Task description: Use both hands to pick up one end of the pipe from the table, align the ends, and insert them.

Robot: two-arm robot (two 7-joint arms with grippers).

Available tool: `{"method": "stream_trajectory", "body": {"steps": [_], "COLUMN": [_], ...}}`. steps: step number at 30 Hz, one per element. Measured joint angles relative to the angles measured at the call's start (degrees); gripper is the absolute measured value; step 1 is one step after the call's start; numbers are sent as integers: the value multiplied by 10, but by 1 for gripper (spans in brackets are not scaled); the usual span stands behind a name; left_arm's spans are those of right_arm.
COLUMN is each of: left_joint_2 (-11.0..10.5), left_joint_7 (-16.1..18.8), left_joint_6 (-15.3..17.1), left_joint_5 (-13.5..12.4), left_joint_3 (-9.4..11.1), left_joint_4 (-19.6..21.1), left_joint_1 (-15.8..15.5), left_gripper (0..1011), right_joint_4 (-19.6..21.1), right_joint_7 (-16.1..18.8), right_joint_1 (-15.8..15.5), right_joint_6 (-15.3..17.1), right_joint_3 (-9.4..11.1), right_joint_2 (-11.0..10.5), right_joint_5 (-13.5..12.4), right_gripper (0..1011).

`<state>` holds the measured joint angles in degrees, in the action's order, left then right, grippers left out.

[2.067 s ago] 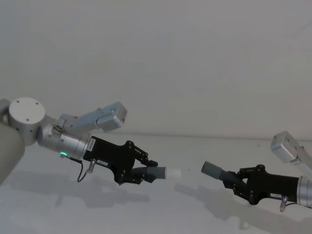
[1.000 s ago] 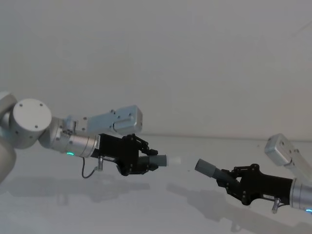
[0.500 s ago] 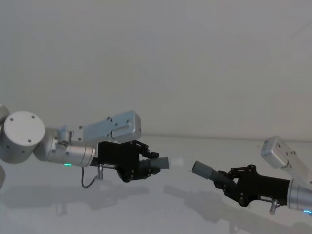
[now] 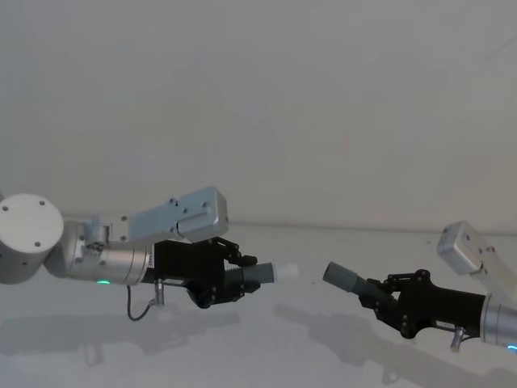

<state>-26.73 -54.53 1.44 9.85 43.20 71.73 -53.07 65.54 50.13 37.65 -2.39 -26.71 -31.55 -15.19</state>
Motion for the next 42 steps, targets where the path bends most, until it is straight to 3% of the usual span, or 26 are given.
{"method": "stream_trajectory", "body": {"steps": [26, 42], "left_joint_2": [-15, -12], "left_joint_7": [18, 8], "left_joint_6": [21, 4], "left_joint_5": [4, 3], "left_joint_3": [-3, 9], "left_joint_4": [29, 21], "left_joint_1": [13, -2], "left_gripper": [328, 328], "right_joint_4": [2, 5], "right_joint_7": [-8, -5], "right_joint_1": [0, -2], "right_joint_6": [10, -20], "right_joint_3": [1, -3], "right_joint_2": [-3, -12], "right_joint_5": [-6, -8], "right_gripper": [241, 242]}}
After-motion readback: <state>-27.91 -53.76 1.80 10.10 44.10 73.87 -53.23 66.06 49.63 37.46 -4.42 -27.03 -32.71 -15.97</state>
